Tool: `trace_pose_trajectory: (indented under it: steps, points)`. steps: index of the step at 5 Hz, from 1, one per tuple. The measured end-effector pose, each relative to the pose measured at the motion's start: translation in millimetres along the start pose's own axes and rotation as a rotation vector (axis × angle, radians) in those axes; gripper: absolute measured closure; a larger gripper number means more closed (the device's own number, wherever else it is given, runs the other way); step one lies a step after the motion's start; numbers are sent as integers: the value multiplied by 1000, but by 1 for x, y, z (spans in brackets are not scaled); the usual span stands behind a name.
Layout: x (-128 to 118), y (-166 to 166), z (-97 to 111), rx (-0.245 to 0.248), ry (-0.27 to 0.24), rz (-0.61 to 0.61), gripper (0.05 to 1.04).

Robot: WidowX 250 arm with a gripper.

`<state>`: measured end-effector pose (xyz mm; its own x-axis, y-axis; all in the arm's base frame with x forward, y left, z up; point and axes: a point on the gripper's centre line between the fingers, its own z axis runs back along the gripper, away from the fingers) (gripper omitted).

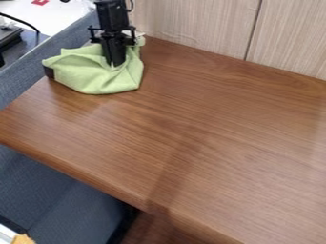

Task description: Fold the cloth from bottom to top

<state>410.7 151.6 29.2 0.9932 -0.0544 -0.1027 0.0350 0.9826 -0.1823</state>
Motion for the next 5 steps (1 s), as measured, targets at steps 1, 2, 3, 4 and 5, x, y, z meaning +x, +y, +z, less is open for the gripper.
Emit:
trace_pose_trajectory:
  steps: [1, 2, 3, 4, 5]
  points:
    - [-1, 0, -1, -4, 1, 8, 817]
    - [-3, -2, -6, -20, 9, 12, 549]
    - [-7, -4, -4, -17, 13, 14, 263]
    - [-11, -5, 10, -15, -11, 6, 78]
    - [-18, 0, 30, -14, -33, 19, 78]
